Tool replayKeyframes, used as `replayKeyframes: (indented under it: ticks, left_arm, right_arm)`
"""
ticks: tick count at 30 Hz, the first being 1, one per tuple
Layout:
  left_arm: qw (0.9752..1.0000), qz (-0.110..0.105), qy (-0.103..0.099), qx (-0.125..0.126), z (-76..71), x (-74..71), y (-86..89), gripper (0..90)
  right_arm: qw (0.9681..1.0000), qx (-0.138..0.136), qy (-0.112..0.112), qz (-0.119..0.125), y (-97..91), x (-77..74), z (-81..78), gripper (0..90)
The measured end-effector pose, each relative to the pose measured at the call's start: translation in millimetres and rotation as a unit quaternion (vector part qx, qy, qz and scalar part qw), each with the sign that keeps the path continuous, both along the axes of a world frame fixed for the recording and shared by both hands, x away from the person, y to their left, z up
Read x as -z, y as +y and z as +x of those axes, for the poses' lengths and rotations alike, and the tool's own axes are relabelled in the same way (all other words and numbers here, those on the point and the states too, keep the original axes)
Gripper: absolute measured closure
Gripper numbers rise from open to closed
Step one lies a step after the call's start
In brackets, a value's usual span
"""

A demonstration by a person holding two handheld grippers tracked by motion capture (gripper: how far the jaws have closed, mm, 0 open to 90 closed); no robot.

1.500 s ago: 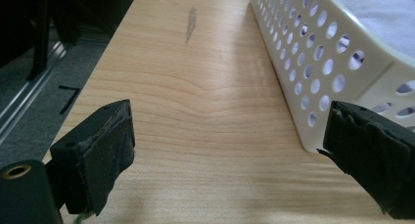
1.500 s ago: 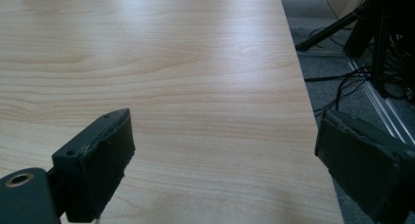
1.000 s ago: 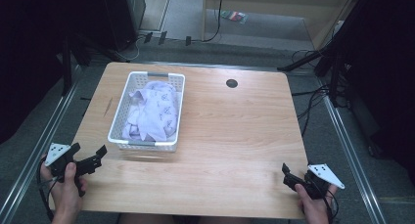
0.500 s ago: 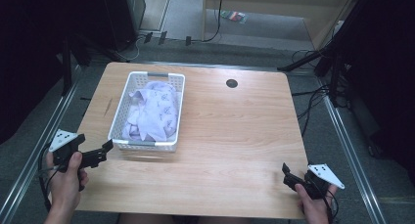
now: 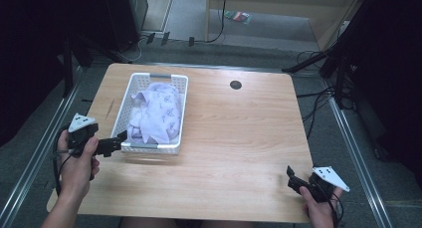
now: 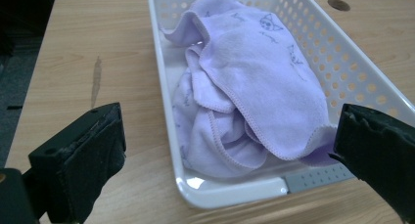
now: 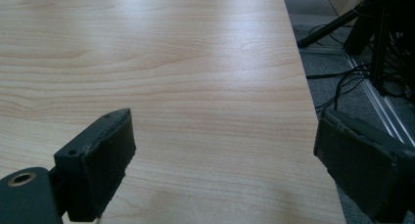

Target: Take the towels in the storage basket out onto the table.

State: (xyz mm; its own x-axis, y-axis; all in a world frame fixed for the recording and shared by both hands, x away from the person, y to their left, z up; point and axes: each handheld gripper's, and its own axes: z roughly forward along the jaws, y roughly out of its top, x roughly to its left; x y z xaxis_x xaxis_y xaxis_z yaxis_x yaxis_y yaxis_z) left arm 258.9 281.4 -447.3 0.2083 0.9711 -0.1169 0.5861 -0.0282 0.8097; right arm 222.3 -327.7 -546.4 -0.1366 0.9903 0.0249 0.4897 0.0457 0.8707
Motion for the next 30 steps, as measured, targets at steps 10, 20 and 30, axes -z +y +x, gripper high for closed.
replayKeyframes:
  ticks: [10,20,30]
  left_arm:
    - [0.9987,0.018,0.043,0.02,28.6,-12.7,-17.9,0.0]
    - [0.9949,0.048,0.078,0.041,64.1,-23.7,-41.2,0.0]
    - [0.988,0.05,0.131,0.064,102.6,-6.9,-68.0,0.0]
  right_arm:
    - [1.0,0.002,0.0,0.0,0.3,-0.1,-0.3,8.2]
    - [1.0,-0.001,0.0,0.001,-0.1,0.0,-0.1,8.1]
    - [1.0,-0.002,0.0,0.002,0.1,-0.1,-0.4,8.1]
